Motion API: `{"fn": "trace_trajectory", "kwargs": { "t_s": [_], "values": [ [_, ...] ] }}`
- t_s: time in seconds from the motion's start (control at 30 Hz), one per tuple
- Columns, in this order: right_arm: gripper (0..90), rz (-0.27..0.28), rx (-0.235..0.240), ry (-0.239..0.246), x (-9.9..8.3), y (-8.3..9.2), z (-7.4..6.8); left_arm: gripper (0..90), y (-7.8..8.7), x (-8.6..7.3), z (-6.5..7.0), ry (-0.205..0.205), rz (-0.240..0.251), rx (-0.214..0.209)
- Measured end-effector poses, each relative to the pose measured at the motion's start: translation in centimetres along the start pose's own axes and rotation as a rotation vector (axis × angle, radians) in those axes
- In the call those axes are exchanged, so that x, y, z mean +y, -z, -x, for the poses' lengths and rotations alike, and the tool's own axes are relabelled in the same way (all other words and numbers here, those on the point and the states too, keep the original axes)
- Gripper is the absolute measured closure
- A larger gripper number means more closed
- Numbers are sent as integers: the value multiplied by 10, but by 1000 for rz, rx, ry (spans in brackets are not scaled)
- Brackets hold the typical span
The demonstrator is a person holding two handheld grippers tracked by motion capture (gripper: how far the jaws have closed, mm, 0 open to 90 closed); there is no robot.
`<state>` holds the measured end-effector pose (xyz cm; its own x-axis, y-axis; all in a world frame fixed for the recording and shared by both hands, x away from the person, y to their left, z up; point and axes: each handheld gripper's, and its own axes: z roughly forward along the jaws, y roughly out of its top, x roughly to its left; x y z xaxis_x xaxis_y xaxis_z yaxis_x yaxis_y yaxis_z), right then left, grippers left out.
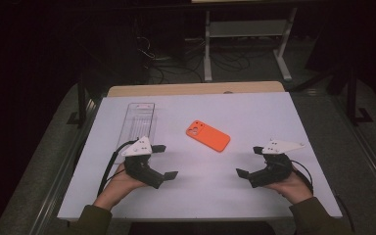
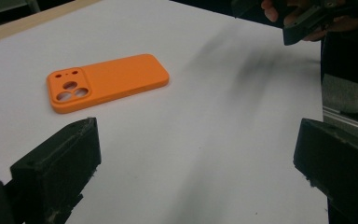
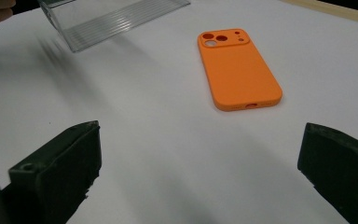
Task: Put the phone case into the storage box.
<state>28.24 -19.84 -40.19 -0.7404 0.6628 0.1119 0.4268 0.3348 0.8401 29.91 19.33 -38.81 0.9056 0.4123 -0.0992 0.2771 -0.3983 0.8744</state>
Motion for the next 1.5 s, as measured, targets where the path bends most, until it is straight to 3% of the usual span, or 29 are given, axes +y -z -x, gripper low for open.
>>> {"fn": "trace_trajectory", "kwargs": {
  "t_s": [0.33, 0.7, 1.07, 1.5],
  "values": [
    [0, -16, 10, -14, 5, -5, 7, 1, -17, 5, 8, -34, -32, -23],
    [0, -58, 14, -26, 10, -12, 8, 1, -30, 4, 16, -38, -61, -47],
    [0, -104, 2, -14, 15, -21, 10, 1, -29, 2, 18, -38, -45, -50],
    [0, -130, -5, -6, 21, -25, 14, 1, -30, -3, 19, -45, -61, -53]
  ]
}}
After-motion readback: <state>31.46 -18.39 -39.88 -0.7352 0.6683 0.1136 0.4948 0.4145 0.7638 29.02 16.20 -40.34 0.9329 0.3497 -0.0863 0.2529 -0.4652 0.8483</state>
